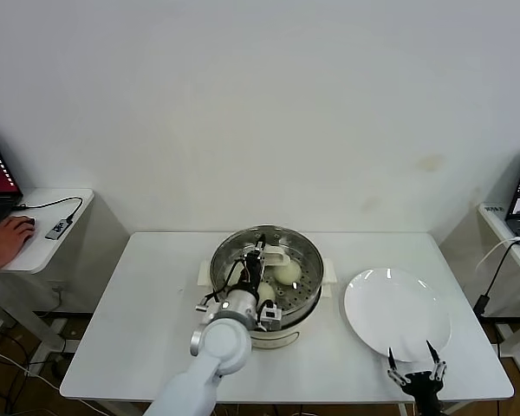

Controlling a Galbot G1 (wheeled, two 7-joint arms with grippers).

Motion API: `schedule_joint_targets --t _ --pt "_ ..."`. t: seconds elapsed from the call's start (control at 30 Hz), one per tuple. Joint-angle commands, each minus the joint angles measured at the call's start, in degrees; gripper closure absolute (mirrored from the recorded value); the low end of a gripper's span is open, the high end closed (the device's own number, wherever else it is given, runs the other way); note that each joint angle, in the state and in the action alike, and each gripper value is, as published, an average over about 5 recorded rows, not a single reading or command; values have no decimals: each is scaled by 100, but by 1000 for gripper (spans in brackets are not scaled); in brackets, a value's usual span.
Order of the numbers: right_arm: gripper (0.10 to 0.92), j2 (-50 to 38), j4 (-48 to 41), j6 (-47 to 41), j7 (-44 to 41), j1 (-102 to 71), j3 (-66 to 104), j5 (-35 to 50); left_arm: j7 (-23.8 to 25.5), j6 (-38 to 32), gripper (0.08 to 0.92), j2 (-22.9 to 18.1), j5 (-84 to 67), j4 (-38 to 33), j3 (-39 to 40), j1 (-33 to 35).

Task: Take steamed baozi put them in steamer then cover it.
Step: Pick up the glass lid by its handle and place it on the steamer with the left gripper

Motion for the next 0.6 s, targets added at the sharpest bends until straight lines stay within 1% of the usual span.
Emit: schedule_joint_targets --t 0.03,0.3,0.4,0.6 --pt "203 -8 -20 -1 -8 1 -11 -8 8 -6 848 -55 58 46 10 67" --pt "203 -1 -15 -6 -19 -10 -16 -32 -41 -20 836 -53 44 -75 -10 88" --pt "203 4 -16 -9 -27 -19 -24 -50 -54 -21 774 -18 21 -253 -31 161" --pt "203 7 -27 -14 -41 -24 -22 -65 -94 -56 601 217 -108 -866 -38 591"
